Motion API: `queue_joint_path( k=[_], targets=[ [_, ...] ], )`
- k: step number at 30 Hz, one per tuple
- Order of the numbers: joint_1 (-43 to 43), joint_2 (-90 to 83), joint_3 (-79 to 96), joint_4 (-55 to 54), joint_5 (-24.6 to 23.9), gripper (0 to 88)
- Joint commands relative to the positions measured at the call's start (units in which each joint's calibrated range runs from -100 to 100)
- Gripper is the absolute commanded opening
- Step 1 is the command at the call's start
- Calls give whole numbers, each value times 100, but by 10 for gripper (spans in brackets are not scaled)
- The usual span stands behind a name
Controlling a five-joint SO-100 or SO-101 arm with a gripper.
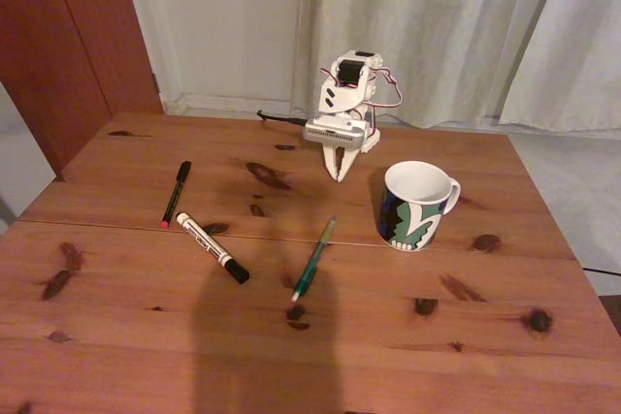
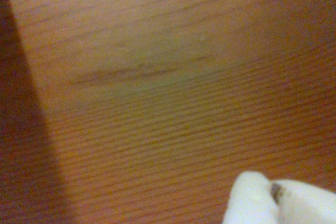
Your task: Clean up the desk and place the pens and markers into the cup
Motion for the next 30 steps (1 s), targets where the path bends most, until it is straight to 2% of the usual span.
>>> queue_joint_path(
  k=[1, 17, 25, 30],
  targets=[
    [-44, 34, 57, 88, 43, 10],
    [29, 34, 57, 71, 33, 11],
    [13, 92, 39, -987, -4, 8],
    [-19, 183, -277, -996, 27, 8]
  ],
)
